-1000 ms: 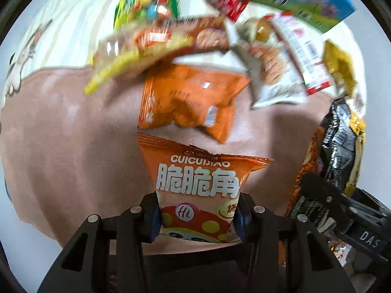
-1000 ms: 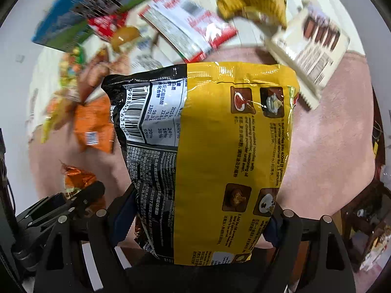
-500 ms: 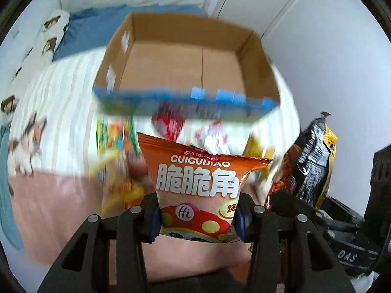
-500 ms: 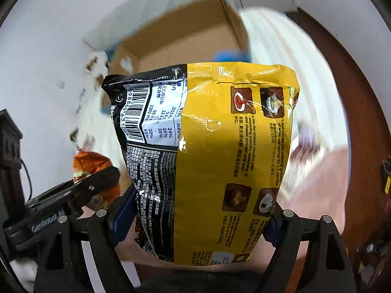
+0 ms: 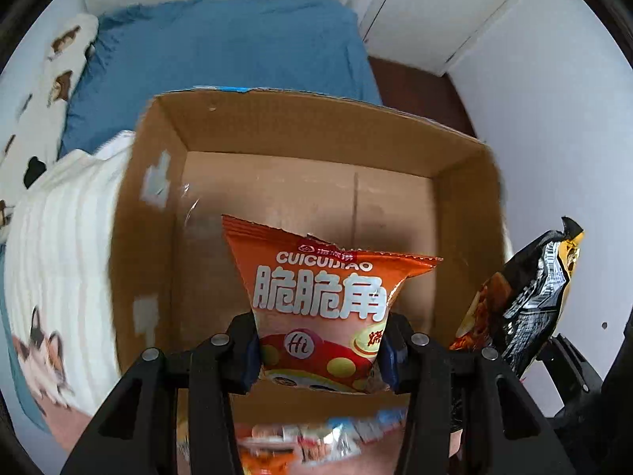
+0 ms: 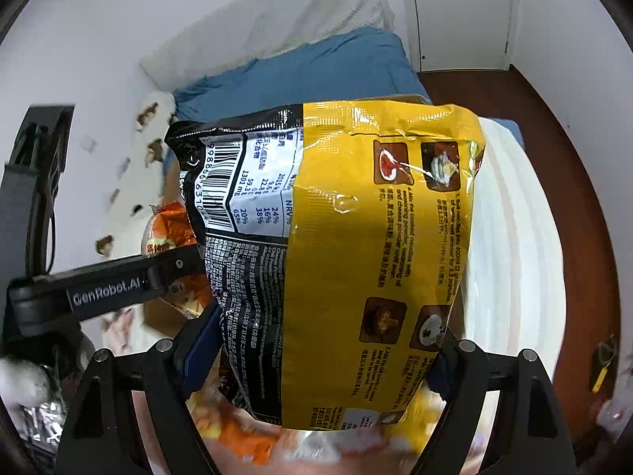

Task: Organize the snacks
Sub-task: 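Carry both bags into the cardboard box and open both tools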

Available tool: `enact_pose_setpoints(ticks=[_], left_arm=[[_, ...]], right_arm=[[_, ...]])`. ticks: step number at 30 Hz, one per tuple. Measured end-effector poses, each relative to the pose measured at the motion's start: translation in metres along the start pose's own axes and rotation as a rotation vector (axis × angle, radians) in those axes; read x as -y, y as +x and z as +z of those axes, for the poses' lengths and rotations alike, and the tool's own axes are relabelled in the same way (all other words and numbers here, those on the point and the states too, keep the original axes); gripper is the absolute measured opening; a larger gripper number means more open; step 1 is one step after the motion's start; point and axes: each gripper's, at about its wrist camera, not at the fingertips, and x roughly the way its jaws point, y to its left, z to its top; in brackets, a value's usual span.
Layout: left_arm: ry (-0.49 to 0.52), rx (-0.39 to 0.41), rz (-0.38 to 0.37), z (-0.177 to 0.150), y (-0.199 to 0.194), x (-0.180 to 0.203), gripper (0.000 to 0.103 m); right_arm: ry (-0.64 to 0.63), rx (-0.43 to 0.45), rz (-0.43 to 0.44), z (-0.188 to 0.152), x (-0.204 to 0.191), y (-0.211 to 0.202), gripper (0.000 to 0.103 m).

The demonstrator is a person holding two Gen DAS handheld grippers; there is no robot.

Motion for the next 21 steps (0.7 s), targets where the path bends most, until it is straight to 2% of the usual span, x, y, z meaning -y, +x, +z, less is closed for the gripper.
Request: enact_pose_setpoints(ticks=[3,9,11,14,18,19,20,21], left_arm=[[-0.030,-0.071,0.006,0.032,0.036,-0.011,0.044],[-0.055,-0.134,0.041,0.064,0.078,-0.024,0.044],[-0.056,-0.149,0.057,0.067,0.086,-0.026,0.044],[-0.050,-0.159,0.086,0.069,0.094,-0.028,0.044],[-0.041,-0.177,0.091,0.068,0.100,-0.027,0.045],[-0.033,-0.173,0.101,0.068,0.100,-0.026,0.051],[-0.026,-0.167,0.110,0.067,0.100,-0.026,0.068],[-0.024,-0.162,0.111,0.067,0.099,-0.025,0.078]], right_arm=[[-0.011,-0.056,-0.021,0.030,0.002,0.034,0.087],[-0.008,-0.167,-0.047,0.069,0.005,0.128,0.087],[-0.006,-0.194,-0.049,0.064,0.006,0.145,0.087],[-0.013,-0.229,-0.069,0.075,0.007,0.165,0.087],[-0.028,-0.276,-0.093,0.082,0.004,0.193,0.088],[-0.030,-0.282,-0.103,0.081,0.004,0.195,0.088],[-0.036,-0.284,-0.109,0.066,0.006,0.184,0.089],[-0.039,-0.281,-0.119,0.064,0.007,0.182,0.091]])
